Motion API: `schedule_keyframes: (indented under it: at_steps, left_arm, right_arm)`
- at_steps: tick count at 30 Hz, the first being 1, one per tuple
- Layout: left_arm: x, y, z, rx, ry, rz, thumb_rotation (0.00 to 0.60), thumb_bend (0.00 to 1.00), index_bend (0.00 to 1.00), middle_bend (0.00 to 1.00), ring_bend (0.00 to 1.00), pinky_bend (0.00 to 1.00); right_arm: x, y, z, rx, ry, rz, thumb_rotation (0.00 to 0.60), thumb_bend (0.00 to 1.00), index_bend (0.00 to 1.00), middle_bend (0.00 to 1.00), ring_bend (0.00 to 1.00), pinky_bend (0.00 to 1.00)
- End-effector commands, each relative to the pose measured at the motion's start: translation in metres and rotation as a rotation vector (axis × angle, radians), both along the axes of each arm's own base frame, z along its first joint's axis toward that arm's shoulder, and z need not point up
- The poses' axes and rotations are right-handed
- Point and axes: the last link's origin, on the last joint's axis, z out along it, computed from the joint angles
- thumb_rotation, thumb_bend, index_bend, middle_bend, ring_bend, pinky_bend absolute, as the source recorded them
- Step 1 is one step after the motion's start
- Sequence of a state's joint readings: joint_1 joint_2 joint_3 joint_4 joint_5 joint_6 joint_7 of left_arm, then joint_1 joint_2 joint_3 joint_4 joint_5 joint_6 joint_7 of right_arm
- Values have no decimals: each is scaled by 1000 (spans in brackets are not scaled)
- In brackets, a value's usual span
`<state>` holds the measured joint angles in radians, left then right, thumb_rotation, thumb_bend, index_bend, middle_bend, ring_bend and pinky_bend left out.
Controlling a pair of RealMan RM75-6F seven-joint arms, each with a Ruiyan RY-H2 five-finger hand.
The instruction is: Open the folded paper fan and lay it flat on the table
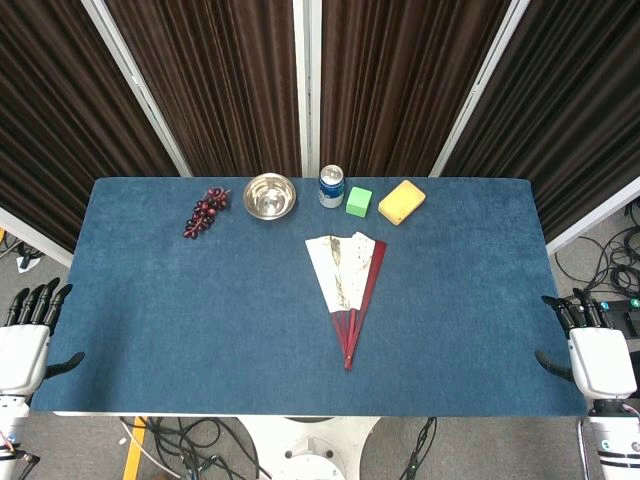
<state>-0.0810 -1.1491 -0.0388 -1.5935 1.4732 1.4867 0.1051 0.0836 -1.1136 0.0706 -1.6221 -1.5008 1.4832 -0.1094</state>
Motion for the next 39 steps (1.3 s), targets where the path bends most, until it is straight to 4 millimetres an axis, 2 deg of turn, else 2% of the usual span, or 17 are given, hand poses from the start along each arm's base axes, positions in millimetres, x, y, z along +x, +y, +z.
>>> schedule_keyframes:
  at_steps: [1,13,17,20,24,30,34,39]
  left_arm:
    - [-1,0,-1,3,1,6,600,94,157,124,78,21]
    - [2,1,-1,10,-6,-7,600,94,157,124,78,21]
    - [3,2,-1,13,-9,-15,600,94,157,124,77,21]
    - [4,3,-1,9,-13,-22,600,94,157,124,78,21]
    - [3,3,-1,4,-13,-24,600,94,156,124,77,21]
    - [2,2,-1,2,-18,-23,600,95,157,124,78,21]
    - [1,3,-1,0,-22,-15,600,94,156,124,78,21]
    - [-1,4,-1,-6,-33,-9,600,94,156,124,77,21]
  right_arm:
    - [0,0,0,1,0,0,600,50,189,252,81,165]
    - [6,-3,-1,16,-19,39,600,50,186,263,85,165]
    - [20,-25,-11,80,-36,125,600,50,210,292,101,168]
    - [33,-49,-24,150,-50,195,600,51,293,339,128,178]
    - [52,-92,-56,250,-75,258,600,52,373,351,132,185]
    - [81,-139,-113,333,-50,322,600,48,419,353,132,185]
    - [100,-158,-149,375,-44,349,600,44,468,362,132,185]
    - [117,-171,-188,394,-18,383,600,32,488,366,137,185]
